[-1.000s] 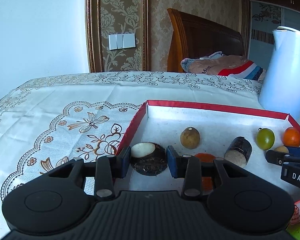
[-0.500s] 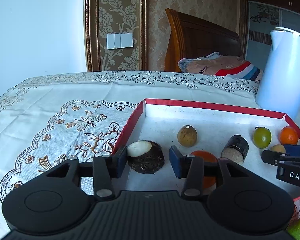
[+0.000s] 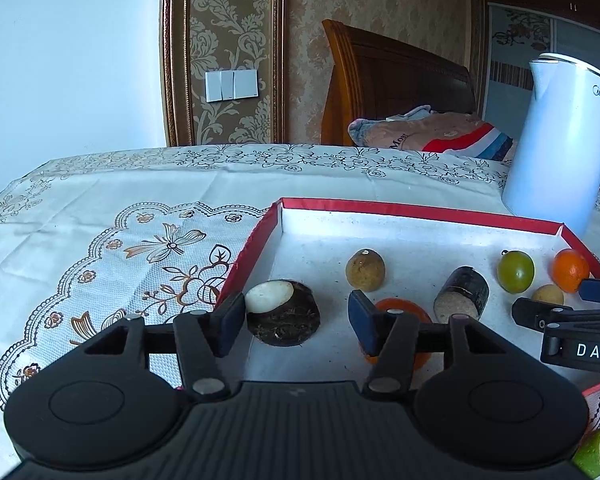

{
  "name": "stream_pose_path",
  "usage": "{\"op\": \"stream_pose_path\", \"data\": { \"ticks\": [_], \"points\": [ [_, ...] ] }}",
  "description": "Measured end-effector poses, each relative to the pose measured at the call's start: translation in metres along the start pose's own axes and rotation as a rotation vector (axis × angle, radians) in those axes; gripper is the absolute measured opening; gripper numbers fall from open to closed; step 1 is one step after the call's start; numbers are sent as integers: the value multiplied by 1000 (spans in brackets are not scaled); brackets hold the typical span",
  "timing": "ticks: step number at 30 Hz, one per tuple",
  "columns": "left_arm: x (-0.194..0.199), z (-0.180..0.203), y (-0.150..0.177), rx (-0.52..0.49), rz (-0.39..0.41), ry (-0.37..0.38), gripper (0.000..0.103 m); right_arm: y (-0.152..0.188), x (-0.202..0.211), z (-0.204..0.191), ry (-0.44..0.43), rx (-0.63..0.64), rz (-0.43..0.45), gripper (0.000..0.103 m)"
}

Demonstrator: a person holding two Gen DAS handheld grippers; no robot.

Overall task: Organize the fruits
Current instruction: 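Open the left tool releasing the eggplant slice while the right tool releases the kiwi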

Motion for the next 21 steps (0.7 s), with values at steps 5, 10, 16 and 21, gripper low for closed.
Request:
{"op": "stream_pose_path", "data": {
  "ticks": [5,10,16,21],
  "points": [
    [4,-1,1,1,7,9,59,1,1,1,-2,-9,0,96],
    [8,1,4,-16,9,25,66,2,3,4,-12,-22,-1,100],
    [13,2,7,-25,12,27,69,4,6,6,-10,-25,3,103],
    [19,2,9,-30,18,32,73,6,9,8,-11,-34,5,103]
  ]
}}
Point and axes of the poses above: each gripper's, at about its wrist camera, not at the fingertips, and x roughly against the way its jaws point, z to its right, y to its underside, the point moved 3 cm from there along -x, roughly the way its jaws point, and after that the axes turned 4 degrees about y, right-handed, at the moved point
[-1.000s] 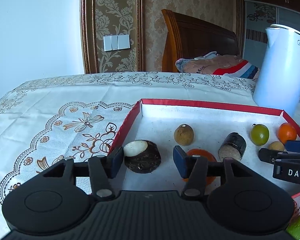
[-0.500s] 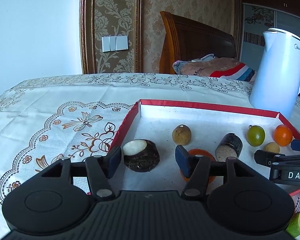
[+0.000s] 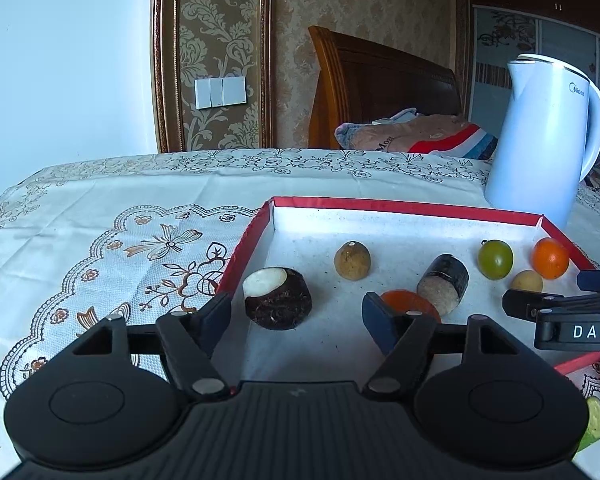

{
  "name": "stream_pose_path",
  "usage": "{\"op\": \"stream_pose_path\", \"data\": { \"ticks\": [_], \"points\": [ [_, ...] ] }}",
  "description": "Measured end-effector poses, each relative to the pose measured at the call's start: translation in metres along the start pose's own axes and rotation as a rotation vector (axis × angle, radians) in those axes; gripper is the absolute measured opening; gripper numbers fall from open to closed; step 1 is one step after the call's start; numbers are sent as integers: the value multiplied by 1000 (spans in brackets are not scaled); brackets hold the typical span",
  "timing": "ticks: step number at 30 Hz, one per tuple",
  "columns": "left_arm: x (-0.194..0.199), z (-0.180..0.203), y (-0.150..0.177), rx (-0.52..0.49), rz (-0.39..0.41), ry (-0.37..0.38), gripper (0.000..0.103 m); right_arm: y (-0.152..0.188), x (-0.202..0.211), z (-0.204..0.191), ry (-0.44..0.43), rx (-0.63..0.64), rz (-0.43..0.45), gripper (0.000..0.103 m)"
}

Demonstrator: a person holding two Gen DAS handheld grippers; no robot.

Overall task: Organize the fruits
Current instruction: 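Open the left tool releasing the eggplant slice while the right tool releases the kiwi, then move the left tool to a dark eggplant piece while the right tool approaches a green cucumber slice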

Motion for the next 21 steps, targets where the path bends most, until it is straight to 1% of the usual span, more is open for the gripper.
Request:
{"op": "stream_pose_path", "data": {
  "ticks": [5,21],
  "points": [
    [5,1,2,-6,5,-1,73,3,4,2,-12,-5,3,103],
    [19,-3,6,24,6,29,76,11,19,9,-37,-39,9,103]
  ]
}}
Point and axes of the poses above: each gripper's, at about its wrist camera, not at the fingertips, and x roughly against the way its jaws point, z to its right, y to its underside, the point moved 3 cm from there along -x, roughly the way its jaws point, and after that the axes turned 4 degrees about y, right-handed, at the moved point
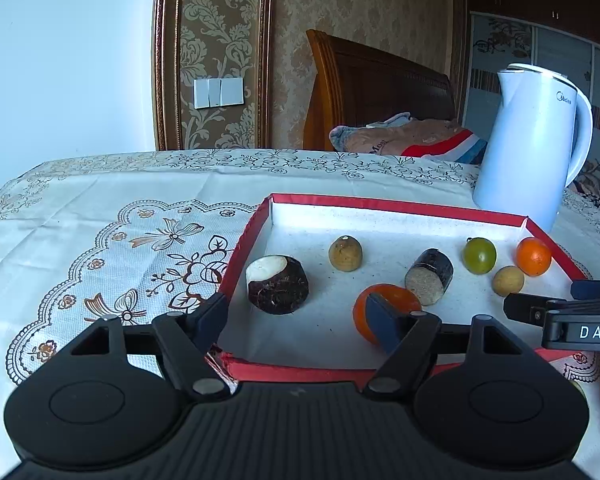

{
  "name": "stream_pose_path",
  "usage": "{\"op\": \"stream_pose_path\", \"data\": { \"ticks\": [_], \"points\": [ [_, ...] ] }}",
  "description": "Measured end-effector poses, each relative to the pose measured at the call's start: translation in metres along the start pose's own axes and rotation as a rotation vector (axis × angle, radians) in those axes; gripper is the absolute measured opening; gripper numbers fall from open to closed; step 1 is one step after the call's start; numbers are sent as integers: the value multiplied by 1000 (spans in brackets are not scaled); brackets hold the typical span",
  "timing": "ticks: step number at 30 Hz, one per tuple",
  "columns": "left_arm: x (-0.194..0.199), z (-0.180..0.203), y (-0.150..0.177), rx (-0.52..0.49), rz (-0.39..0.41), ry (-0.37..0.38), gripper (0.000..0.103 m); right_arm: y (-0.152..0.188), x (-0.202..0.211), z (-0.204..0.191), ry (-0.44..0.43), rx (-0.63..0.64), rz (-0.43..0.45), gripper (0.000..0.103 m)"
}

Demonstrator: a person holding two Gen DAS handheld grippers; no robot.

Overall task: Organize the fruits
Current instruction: 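Move the left tool to a dark eggplant piece while the right tool approaches a green cucumber slice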

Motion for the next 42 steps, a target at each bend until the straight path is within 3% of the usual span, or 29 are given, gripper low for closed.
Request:
{"op": "stream_pose_path", "data": {
  "ticks": [14,17,23,32,42],
  "points": [
    [12,2,5,-4,13,1,76,6,17,4,-1,-18,35,103],
    [19,0,6,17,18,12,80,7,23,7,-9,-28,42,103],
    [38,-2,12,67,21,83,81,15,42,16,-50,-67,64,103],
    [49,17,26,50,-38,232,81,14,50,26,-60,-128,86,103],
    [48,30,28,61,-61,255,81,14,52,26,-58,-130,101,103]
  ]
}}
Point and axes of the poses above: each gripper's, at about its wrist camera, not at the fingertips, and x roughly against the way its jaws point, z to its right, y to its underside, the point moved 3 cm from there along -x, roughly the way its jaws point, and after that the axes turned 4 degrees about y, right-handed, at the moved point
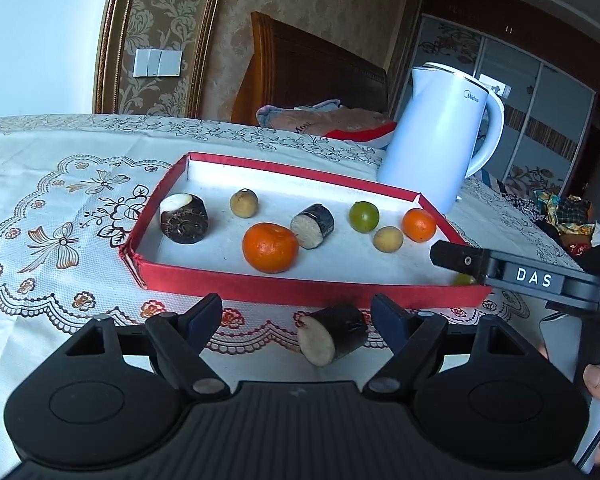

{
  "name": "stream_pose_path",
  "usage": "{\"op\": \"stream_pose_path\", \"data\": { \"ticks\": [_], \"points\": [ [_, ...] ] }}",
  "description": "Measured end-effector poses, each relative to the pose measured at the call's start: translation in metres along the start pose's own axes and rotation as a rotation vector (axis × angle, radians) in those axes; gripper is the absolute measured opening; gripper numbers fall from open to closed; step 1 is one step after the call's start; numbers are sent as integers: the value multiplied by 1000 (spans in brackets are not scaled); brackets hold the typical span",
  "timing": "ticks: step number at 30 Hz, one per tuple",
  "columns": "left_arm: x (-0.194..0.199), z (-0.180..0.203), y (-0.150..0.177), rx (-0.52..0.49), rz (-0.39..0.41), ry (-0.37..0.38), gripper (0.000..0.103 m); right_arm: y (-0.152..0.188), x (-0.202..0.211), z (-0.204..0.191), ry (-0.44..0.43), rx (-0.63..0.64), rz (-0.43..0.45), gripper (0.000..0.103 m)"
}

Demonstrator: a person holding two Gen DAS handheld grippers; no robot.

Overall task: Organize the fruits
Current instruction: 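Move the left tool to a dark eggplant piece while the right tool approaches a green cucumber slice, then close the left tool on the eggplant piece while the right tool grasps the cucumber slice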

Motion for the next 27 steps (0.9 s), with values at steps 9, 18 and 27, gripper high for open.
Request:
{"op": "stream_pose_path", "data": {
  "ticks": [9,18,27],
  "points": [
    [-10,17,3,-2,-22,-43,81,-3,7,3,37,-5,54,103],
    [-27,21,8,-13,-82,-113,81,-3,9,5,31,-21,57,103],
    [-26,6,9,-9,-87,-165,91,0,11,3,26,-12,47,103]
  ]
}}
Point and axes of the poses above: each gripper's, at about its wrist camera, not at the fingertips, and x roughly against the way its jaws point, z to its right, y to its underside, the point moved 3 cm from there along -x, roughly the way its jaws point, and after that the axes turned 4 degrees about y, right-handed, at the moved point
